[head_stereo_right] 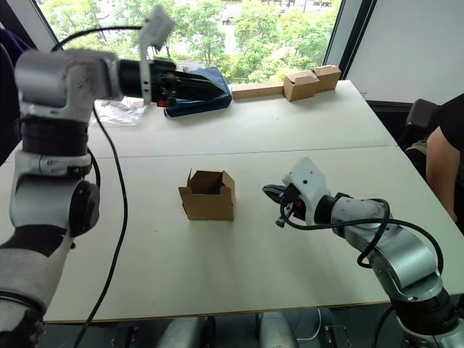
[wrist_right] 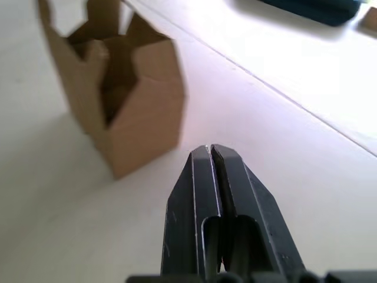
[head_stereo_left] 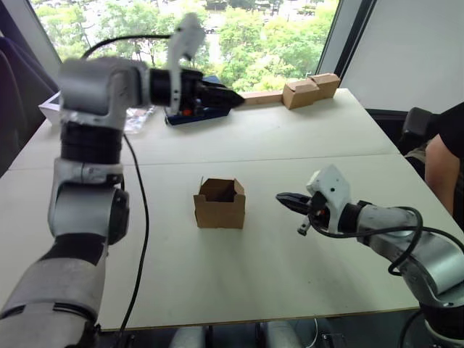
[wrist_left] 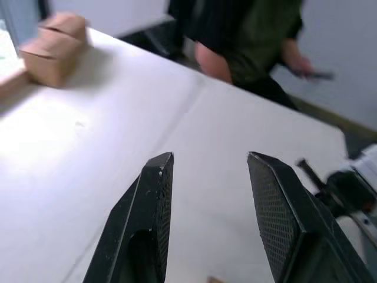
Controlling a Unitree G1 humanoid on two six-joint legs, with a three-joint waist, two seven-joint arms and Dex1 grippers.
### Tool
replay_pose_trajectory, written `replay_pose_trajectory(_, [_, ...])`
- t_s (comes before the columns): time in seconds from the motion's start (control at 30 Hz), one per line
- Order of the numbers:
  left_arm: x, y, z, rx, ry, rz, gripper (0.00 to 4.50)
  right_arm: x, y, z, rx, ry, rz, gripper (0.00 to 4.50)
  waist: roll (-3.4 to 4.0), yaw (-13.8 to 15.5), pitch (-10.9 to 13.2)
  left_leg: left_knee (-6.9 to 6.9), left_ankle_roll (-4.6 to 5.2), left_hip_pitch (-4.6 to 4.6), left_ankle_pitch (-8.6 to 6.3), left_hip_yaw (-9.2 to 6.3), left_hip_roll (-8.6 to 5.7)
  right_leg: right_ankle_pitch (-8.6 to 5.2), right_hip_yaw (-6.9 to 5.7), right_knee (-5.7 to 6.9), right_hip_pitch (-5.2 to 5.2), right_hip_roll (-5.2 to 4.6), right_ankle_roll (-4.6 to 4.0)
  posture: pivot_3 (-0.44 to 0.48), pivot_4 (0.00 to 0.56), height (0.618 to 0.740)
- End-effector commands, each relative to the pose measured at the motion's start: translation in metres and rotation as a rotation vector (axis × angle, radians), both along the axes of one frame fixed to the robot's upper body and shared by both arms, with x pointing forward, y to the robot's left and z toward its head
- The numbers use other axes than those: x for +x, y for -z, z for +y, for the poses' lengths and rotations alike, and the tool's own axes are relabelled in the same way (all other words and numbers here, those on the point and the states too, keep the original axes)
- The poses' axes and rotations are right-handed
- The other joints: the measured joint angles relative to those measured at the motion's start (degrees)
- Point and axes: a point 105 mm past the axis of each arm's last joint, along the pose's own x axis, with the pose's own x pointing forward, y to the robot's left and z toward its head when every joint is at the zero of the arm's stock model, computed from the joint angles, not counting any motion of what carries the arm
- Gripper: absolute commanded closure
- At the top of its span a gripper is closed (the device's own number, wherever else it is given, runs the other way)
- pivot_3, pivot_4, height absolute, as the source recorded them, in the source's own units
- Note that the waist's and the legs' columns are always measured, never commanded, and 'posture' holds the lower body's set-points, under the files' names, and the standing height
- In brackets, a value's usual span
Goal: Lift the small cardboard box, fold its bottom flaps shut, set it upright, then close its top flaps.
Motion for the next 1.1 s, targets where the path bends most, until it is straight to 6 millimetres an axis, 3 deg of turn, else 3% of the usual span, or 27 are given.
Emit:
replay_pose_trajectory(0.03, [-0.012,0.023,0.038,0.04,-0.194,-0.062,4.0,0.007,0.002,-0.001,0.017,0.025,-0.03,4.5,-0.03,0.0,0.0,-0.01,-0.2,0.0,0.11,0.0,0.02,0.0,0.05,0.02,-0.02,0.01,-0.01,0.0,0.15,0.74])
replay_pose_trajectory(0.07, [-0.016,0.04,0.048,0.09,-0.244,-0.082,4.4,0.008,0.007,-0.002,0.02,0.032,-0.02,4.5,-0.08,0.2,0.0,-0.01,-0.28,-0.03,0.16,0.0,0.02,0.0,0.09,0.05,-0.05,0.01,-0.01,0.0,0.15,0.74])
replay_pose_trajectory(0.1, [-0.022,0.054,0.054,0.124,-0.266,-0.093,4.46,0.009,0.012,-0.002,0.017,0.034,-0.008,4.5,-0.1,0.3,0.0,0.01,-0.32,-0.1,0.18,0.0,0.01,0.01,0.09,0.05,-0.1,0.01,-0.01,0.0,0.15,0.74])
replay_pose_trajectory(0.23, [-0.041,0.097,0.068,0.09,-0.338,-0.043,4.46,0.009,0.031,0.001,0.028,-0.004,0.063,4.5,-0.16,1.5,0.0,0.08,-0.33,-0.19,0.17,0.0,-0.16,0.05,0.15,-0.04,-0.05,-0.23,-0.02,0.0,0.15,0.74])
replay_pose_trajectory(0.4, [-0.06,0.143,0.064,0.125,-0.324,-0.008,4.46,0.012,0.047,0.009,0.028,-0.03,0.1,4.5,-0.19,1.8,-0.1,0.07,-0.24,-0.05,0.11,-0.02,-0.29,0.08,0.13,-0.06,0.11,-0.45,0.03,0.0,0.15,0.74])
replay_pose_trajectory(0.6, [-0.068,0.165,0.049,0.075,-0.297,0.011,4.46,0.016,0.056,0.02,0.022,-0.036,0.105,4.5,-0.2,1.7,-0.1,0.01,-0.23,0.06,0.11,0.0,-0.29,0.08,0.12,-0.05,0.15,-0.46,0.02,0.0,0.15,0.74])
replay_pose_trajectory(0.83, [-0.072,0.19,0.031,0.136,-0.213,0.032,4.46,0.02,0.074,0.031,0.0,-0.051,0.118,4.5,-0.19,1.6,-0.1,-0.01,-0.23,0.12,0.11,0.01,-0.29,0.08,0.12,-0.05,0.19,-0.45,0.02,0.0,0.15,0.74])
replay_pose_trajectory(1.1, [-0.071,0.202,0.012,0.182,-0.174,0.013,4.46,0.025,0.086,0.039,-0.034,-0.089,0.109,4.5,-0.18,1.5,-0.1,-0.02,-0.22,0.15,0.1,0.03,-0.29,0.08,0.12,-0.06,0.21,-0.4,0.02,0.0,0.15,0.74])
